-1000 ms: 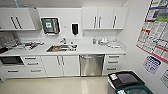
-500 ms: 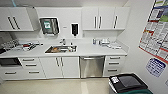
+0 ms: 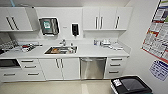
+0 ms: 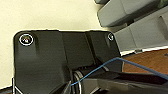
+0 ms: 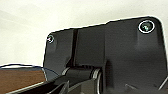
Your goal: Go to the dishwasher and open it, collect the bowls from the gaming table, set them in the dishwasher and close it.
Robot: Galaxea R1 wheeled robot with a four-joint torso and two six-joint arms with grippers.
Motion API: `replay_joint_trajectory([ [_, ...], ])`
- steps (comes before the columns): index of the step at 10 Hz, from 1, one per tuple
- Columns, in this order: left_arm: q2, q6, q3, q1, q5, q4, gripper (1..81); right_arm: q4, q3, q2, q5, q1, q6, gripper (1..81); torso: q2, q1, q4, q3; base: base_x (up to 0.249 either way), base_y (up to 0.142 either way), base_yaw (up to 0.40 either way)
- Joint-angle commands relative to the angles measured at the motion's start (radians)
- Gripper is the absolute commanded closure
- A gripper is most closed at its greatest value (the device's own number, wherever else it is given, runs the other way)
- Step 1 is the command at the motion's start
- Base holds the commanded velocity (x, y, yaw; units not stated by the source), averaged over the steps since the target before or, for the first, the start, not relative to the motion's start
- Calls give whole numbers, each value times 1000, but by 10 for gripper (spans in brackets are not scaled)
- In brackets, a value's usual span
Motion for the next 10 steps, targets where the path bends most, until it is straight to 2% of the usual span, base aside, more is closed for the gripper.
replay_joint_trajectory([
  [1,-11,4,17,-42,51,4,10,-2,11,-10,-57,47,-4,10,0,0,0,0,102,64,0],
  [8,-17,4,17,-43,51,4,10,0,13,-7,-63,50,-4,10,0,0,0,0,102,63,0],
  [10,-17,4,17,-43,52,2,10,0,17,-5,-63,53,-4,10,0,0,0,0,104,0,0],
])
